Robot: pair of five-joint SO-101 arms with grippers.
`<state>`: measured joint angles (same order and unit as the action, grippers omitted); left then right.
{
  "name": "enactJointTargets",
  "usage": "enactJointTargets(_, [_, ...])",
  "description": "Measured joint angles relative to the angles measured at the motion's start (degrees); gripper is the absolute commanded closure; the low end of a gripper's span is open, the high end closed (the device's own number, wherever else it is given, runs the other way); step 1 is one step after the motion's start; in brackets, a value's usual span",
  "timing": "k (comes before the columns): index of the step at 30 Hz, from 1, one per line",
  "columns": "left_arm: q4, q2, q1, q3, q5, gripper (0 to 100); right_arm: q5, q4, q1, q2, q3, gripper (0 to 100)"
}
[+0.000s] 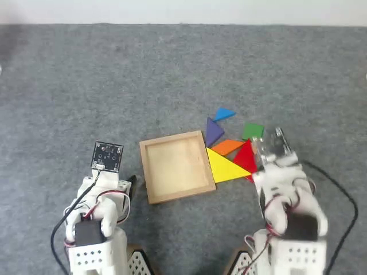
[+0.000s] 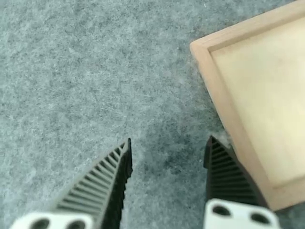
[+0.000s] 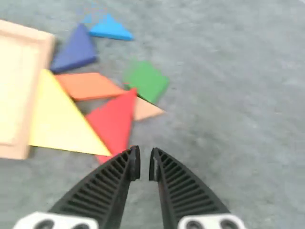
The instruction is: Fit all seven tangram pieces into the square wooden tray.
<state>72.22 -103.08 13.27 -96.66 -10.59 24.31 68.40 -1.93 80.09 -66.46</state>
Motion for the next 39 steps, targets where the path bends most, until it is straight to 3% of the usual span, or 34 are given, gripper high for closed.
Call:
enactJointTargets(5, [0.0, 0.0, 0.0, 0.0, 0.0, 76, -3.9, 0.6, -9.3, -26.5, 16.9, 92.5])
enactJointTargets(9, [0.0, 0.0, 0.0, 0.0, 0.0, 76, -3.7, -1.1, -17.1, -46.2, 27.7, 84.2])
enactJointTargets(13, [0.0, 0.0, 0.0, 0.0, 0.0, 76, -2.4, -4.0, -22.4, -62.3, 33.1, 77.8])
enactJointTargets(16, [0.0, 0.0, 0.0, 0.0, 0.0, 76, -0.4, -6.2, -24.0, -70.5, 33.5, 78.8])
enactJointTargets(39, [0.0, 0.0, 0.0, 0.0, 0.0, 76, 12.9, -8.0, -21.9, -82.0, 33.4, 79.8])
